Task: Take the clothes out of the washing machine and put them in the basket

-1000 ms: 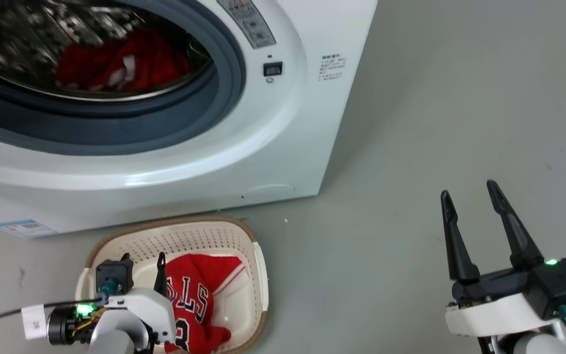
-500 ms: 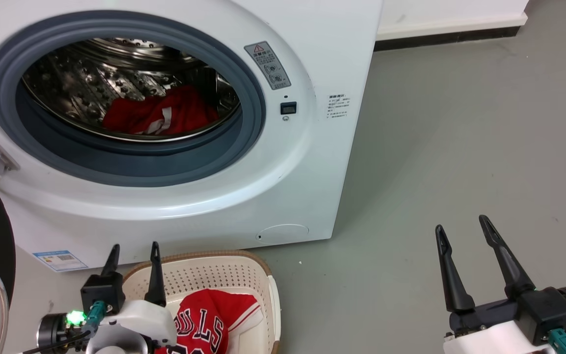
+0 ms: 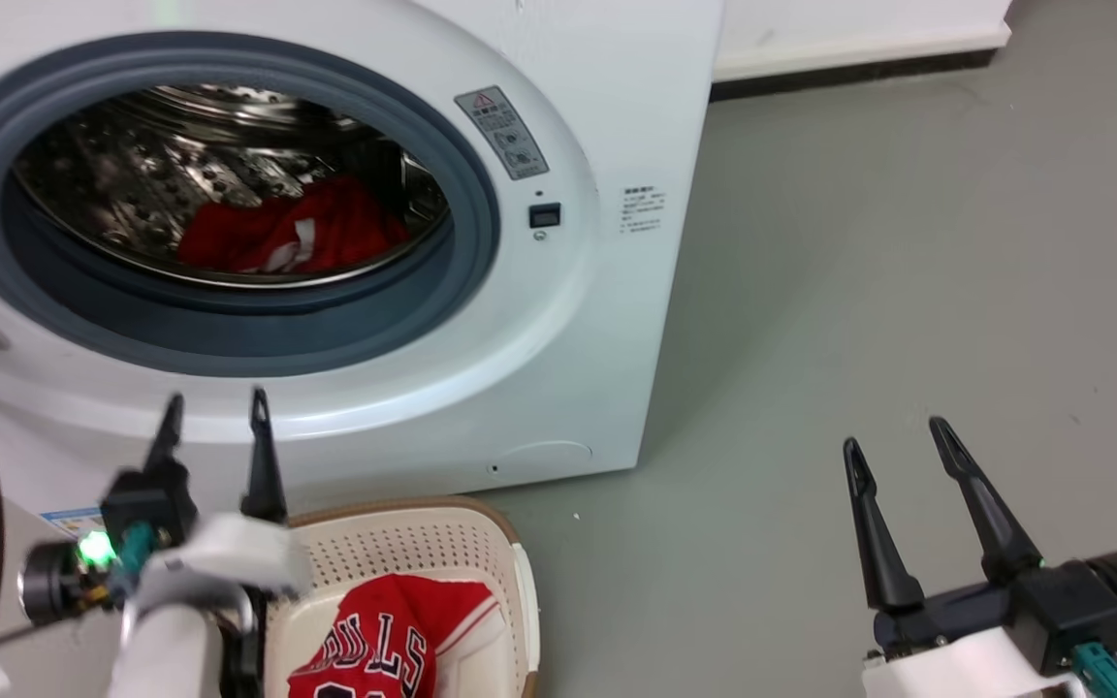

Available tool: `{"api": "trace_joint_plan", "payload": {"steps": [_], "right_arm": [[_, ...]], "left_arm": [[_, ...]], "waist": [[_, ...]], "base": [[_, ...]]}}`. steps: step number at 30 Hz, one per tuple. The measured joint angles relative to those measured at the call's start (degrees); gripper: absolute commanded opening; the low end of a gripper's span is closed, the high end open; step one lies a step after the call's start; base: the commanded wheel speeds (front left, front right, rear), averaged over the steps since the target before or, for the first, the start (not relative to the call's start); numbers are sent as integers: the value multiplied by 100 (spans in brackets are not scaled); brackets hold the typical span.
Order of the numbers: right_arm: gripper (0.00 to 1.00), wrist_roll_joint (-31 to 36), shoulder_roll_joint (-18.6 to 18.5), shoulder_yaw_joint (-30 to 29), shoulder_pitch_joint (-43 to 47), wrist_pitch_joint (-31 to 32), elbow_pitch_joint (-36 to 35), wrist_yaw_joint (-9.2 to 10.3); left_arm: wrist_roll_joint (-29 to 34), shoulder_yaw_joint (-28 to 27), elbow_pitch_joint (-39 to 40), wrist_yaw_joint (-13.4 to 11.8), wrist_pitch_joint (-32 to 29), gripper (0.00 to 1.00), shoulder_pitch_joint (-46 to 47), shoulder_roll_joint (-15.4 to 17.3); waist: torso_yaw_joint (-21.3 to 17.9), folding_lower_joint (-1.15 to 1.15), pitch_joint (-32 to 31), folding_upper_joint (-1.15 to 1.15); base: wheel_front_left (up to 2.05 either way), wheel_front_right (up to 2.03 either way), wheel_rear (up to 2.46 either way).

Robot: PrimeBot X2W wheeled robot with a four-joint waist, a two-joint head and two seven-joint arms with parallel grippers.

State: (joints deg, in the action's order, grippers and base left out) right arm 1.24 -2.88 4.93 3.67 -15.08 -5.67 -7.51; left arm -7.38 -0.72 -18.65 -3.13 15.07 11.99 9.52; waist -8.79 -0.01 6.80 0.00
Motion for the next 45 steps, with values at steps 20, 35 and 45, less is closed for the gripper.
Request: {"api": "trace_joint_plan", "payload": {"steps": [20,35,45], "right_arm": [[100,-392,-2,358,-1154,0,-342,0],[100,-878,-1,275,-1794,0,-664,0],[100,-1237,-1,164,-1980,0,-836,0]], "left_arm": [[277,194,-2503,666,-884,100,4184,1339],[412,881,-3390,1021,-3083,100,6804,2026],[-67,2082,-3697,1051,-5532,100,8214,2241]], "waist": [[-555,2,1731,0],[-983,2,3365,0],[-1253,2,4119,0]], "base": [[0,0,0],[0,0,0],[0,0,0]]}}
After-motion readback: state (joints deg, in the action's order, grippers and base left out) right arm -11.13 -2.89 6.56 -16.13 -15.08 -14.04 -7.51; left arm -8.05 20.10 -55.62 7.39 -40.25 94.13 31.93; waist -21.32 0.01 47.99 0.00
